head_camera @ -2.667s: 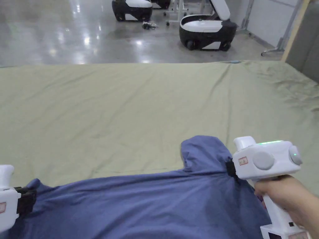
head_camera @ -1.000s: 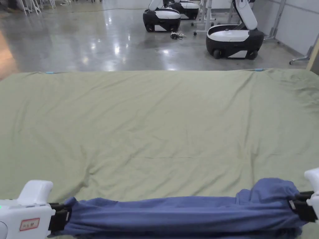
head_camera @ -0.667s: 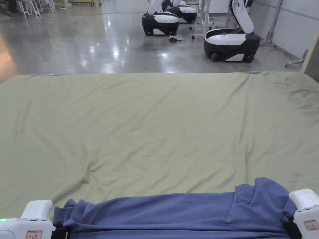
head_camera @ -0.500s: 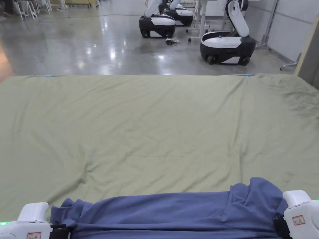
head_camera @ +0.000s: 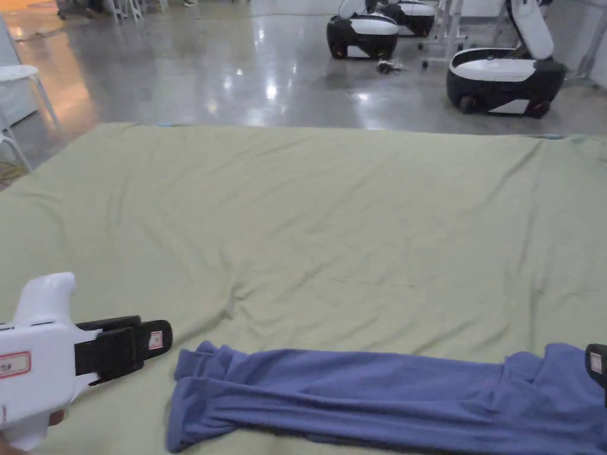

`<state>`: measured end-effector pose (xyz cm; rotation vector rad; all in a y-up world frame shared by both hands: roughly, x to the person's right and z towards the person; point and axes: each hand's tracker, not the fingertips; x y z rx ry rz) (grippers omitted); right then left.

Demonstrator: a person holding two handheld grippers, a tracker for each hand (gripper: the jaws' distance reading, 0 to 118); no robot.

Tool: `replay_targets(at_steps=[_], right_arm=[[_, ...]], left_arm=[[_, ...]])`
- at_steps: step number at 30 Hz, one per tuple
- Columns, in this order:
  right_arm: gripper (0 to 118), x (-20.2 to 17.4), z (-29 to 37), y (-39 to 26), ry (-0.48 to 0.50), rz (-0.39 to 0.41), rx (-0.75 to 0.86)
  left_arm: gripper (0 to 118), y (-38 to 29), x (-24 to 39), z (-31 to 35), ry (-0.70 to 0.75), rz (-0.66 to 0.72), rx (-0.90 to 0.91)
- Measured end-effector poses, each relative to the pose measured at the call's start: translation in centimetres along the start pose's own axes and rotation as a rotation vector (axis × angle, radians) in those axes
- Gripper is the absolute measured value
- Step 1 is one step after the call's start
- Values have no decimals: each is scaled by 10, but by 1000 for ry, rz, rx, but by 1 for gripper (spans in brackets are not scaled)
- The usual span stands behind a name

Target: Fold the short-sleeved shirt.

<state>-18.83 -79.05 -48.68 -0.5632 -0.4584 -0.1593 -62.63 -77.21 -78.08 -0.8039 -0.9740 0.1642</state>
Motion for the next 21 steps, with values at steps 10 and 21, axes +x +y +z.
replay_targets(at_steps=[10,21], right_arm=[[0,-75,10,6,131,68,-23],[0,-102,-5,19,144,71,-41]], left_arm=[[86,-12,-156,-101,-217,395,-323],[110,-41,-172,-183,-403,437,-257]])
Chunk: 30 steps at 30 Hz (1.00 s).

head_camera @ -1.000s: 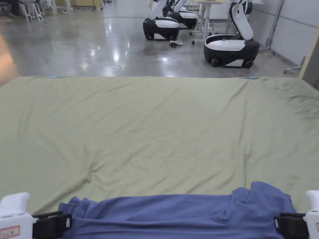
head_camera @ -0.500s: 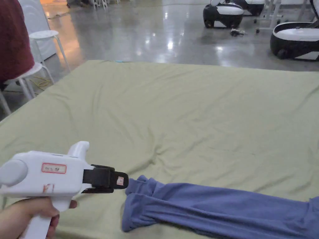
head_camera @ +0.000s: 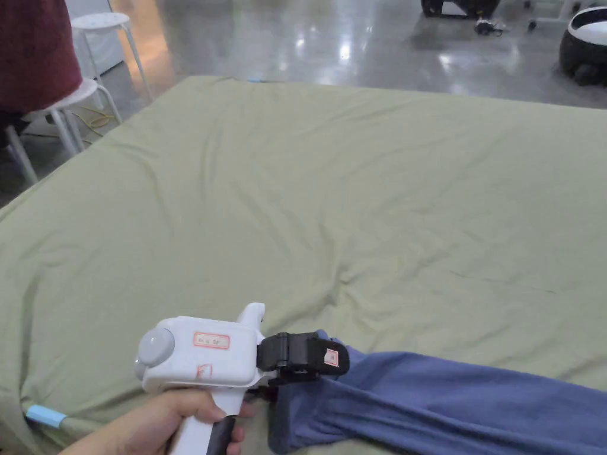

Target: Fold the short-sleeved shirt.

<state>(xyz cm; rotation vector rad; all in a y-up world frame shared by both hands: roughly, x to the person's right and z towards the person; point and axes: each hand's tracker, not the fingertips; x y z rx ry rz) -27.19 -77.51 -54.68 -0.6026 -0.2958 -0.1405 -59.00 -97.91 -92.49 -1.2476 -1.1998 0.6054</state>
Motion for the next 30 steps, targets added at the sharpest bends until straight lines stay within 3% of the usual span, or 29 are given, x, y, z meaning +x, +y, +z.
replay_targets(at_steps=[2,3,4,5,6,7,9,16,18,24,30], right_arm=[[0,-7,-7,1,10,16,-5],[0,-10,-12,1,10,27,-5],[0,-13,-15,2,12,34,-9],[0,-15,-18,2,17,38,-15],[0,-18,-22,1,28,35,-21],[0,-20,-24,0,32,33,-25],[0,-24,-27,-3,37,29,-34],[0,-11,-22,-18,22,33,-40],[0,-5,-17,-18,17,29,-35],[0,19,-6,-16,-6,60,-19],[0,47,-23,-18,-35,99,-59]], left_arm=[[105,4,7,-11,16,-16,-6],[78,7,10,-16,18,-24,-23],[7,9,12,-17,21,-31,-35],[9,8,17,-19,32,-48,-41],[9,3,20,-29,173,-67,-49],[9,3,20,-33,206,-74,-57],[9,2,21,-29,119,-78,-88],[9,17,46,19,136,-108,-6],[9,25,56,39,215,-156,28],[9,57,65,94,455,-125,82],[9,42,143,72,690,-205,38]])
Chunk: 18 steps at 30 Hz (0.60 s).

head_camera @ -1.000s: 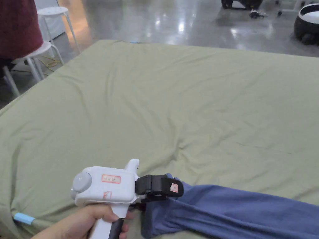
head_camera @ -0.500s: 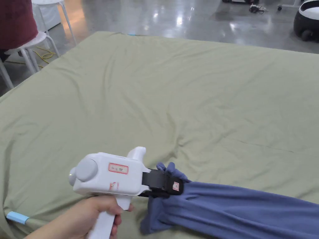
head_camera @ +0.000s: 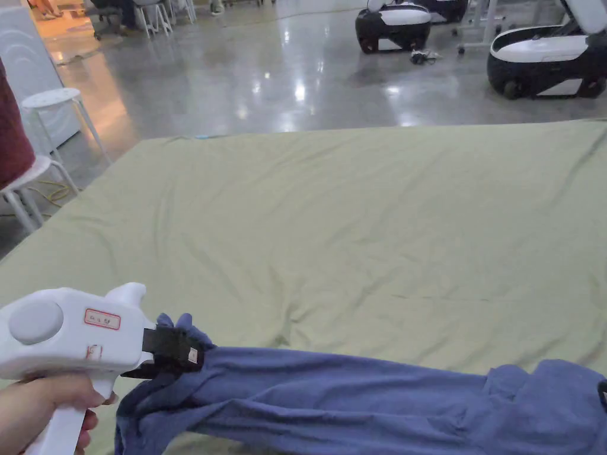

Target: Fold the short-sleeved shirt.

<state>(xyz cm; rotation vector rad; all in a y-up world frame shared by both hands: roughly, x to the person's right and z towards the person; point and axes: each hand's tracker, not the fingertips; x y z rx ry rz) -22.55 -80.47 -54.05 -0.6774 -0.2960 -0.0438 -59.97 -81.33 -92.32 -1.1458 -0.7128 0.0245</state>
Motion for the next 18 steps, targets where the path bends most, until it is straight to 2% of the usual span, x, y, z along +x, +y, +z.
replay_targets(at_steps=[4,6,13,18], right_arm=[[0,13,-5,0,7,20,10],[0,20,-3,1,11,26,20],[0,47,12,-6,23,-16,51],[0,63,24,-14,8,-60,67]], left_arm=[[9,-9,77,-5,152,-134,-37],[9,-18,122,-14,152,-198,-29],[9,-35,215,-82,161,-273,-94],[9,-52,254,-139,172,-257,-170]])
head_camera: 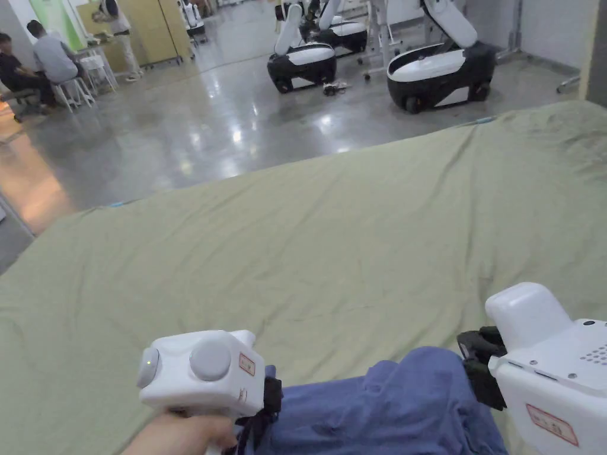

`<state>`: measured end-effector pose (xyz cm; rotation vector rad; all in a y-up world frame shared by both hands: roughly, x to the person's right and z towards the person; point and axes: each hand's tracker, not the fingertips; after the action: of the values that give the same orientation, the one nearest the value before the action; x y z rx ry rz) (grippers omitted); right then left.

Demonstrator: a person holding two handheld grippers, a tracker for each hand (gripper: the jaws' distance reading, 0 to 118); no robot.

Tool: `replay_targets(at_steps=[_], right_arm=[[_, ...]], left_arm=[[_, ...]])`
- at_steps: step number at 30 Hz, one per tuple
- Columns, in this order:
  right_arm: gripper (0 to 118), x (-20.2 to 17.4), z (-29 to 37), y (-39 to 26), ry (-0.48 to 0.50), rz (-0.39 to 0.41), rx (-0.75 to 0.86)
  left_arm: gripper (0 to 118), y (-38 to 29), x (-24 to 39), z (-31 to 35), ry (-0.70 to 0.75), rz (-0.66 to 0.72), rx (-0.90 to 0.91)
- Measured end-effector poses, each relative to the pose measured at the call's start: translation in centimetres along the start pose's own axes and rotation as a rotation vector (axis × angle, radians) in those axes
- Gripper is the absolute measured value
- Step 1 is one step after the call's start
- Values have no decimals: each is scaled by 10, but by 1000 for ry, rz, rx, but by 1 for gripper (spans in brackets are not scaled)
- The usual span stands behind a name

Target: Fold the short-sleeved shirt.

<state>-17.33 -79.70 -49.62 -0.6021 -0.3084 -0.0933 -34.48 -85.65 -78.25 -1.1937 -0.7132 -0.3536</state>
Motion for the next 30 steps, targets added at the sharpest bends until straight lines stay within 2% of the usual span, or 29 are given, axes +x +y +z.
replay_targets(at_steps=[2,3,4,5,6,7,10,11,12,13,14,16,17,22,25,27,30], right_arm=[[0,4,3,-3,-11,-5,7],[0,6,2,-2,-13,-8,9],[0,7,2,-3,-13,-13,9],[0,8,3,-4,-12,-19,11],[0,9,3,-5,-9,-24,11],[0,8,4,-5,-9,-24,9],[0,7,4,-8,-7,-19,6],[0,6,4,-8,-6,-19,5],[0,4,3,-8,-3,-19,5],[0,3,3,-8,-2,-19,5],[0,1,2,-7,-1,-17,4],[0,-4,2,-5,1,-7,6],[0,-6,1,-4,-1,-1,9],[0,-16,0,-4,0,18,2],[0,-19,-2,-5,-5,22,-10],[0,-21,-1,-5,-4,24,-12],[0,-25,-1,-6,-4,34,-11]], left_arm=[[12,6,5,-16,-2,27,2],[20,6,7,-20,-37,70,-2],[36,7,8,-23,-72,82,-9],[69,8,10,-25,-116,85,-16],[90,7,11,-21,-148,93,-5],[97,5,13,-15,-167,80,5],[97,1,3,27,-213,-2,75],[92,-1,-4,40,-211,-12,111],[80,-5,-15,54,-201,-26,159],[53,-7,-21,62,-176,-28,193],[0,-8,-27,62,-74,-29,203],[0,-8,-33,40,125,-43,164],[0,-13,-33,26,149,-45,131],[0,-21,-5,-31,-2,-47,18],[0,-23,28,-56,35,-123,3],[0,-25,46,-51,4,-176,33],[0,-23,49,-29,-102,-172,46]])
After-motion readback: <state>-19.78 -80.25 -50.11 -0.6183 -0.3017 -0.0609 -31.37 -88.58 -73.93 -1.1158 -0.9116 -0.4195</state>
